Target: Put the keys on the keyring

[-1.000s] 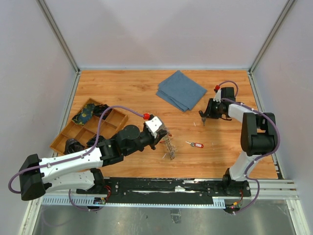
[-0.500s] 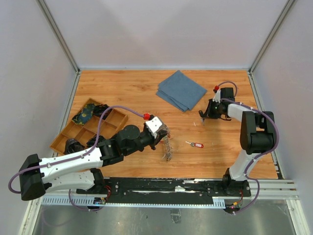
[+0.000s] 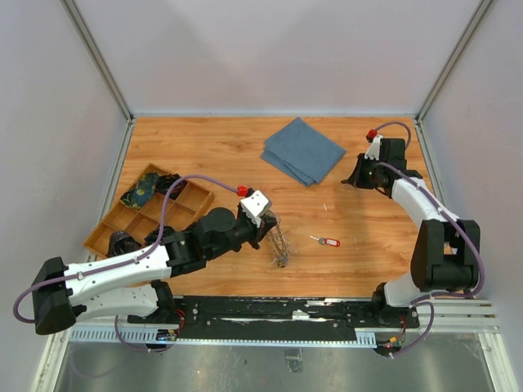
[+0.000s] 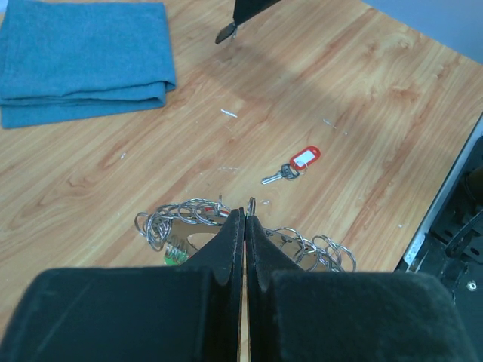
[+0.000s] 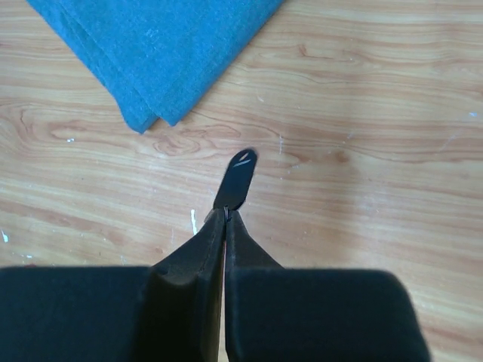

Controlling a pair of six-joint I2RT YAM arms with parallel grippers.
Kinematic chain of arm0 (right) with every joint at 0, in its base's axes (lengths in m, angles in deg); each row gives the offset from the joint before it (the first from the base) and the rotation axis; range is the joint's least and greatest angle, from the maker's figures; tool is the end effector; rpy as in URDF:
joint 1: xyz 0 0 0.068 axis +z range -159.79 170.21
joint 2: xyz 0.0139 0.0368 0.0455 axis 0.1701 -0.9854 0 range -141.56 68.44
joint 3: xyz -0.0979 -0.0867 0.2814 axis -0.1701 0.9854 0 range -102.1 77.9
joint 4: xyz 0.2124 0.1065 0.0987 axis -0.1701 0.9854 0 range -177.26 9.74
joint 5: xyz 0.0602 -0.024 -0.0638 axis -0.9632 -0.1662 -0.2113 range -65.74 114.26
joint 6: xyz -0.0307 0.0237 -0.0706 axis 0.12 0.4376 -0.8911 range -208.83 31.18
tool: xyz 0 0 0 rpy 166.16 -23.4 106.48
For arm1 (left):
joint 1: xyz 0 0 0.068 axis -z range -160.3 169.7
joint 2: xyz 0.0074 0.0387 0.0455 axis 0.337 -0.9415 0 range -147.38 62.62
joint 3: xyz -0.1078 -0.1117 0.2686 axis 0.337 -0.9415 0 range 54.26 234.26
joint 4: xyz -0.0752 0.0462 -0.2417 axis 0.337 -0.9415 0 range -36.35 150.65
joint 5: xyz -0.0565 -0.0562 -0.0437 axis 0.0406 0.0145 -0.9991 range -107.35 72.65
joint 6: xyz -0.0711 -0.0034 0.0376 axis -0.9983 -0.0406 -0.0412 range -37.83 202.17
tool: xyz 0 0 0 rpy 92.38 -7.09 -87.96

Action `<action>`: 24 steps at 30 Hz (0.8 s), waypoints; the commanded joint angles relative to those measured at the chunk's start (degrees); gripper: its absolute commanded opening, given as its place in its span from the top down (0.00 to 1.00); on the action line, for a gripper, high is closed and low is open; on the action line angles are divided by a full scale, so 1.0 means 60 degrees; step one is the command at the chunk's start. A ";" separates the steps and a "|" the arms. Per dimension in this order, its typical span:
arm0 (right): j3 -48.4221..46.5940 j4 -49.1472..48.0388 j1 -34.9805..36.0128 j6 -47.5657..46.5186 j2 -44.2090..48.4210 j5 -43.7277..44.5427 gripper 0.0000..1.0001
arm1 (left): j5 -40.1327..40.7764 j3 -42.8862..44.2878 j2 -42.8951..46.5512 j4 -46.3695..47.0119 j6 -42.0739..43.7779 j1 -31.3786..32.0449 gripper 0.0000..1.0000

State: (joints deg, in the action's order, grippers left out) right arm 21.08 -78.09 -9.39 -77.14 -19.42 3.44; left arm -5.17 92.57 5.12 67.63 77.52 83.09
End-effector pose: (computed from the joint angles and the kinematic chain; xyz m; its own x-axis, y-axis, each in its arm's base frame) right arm 0.3517 0.0272 0.2534 -0.6885 0.1845 -0.7014 -0.1415 0.9144 0.3793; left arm 0.1221 -0.2108 0.3162 -0.1577 0.1381 -0.9778 0.7714 0.6354 -0.0347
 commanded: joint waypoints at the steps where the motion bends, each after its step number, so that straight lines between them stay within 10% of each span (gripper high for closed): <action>1: -0.0140 0.1403 0.0531 -0.0809 0.1022 0.0980 0.99 | -0.0043 0.0752 0.0230 -0.0191 -0.0390 -0.0049 0.99; 9: 0.0010 0.1483 0.3535 -0.2375 0.4072 0.2140 1.00 | 0.0709 0.0900 0.0668 -0.0298 0.0668 -0.0048 0.99; 24: 0.3541 -0.3930 0.5172 -0.5008 0.8787 -0.2786 0.99 | 0.0485 0.0187 0.1843 0.1053 0.3751 -0.0029 0.99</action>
State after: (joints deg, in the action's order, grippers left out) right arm 38.28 -89.83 19.46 -100.31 30.40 -4.01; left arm -1.41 95.32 14.24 65.55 93.26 83.09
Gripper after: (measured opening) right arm 0.011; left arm 0.012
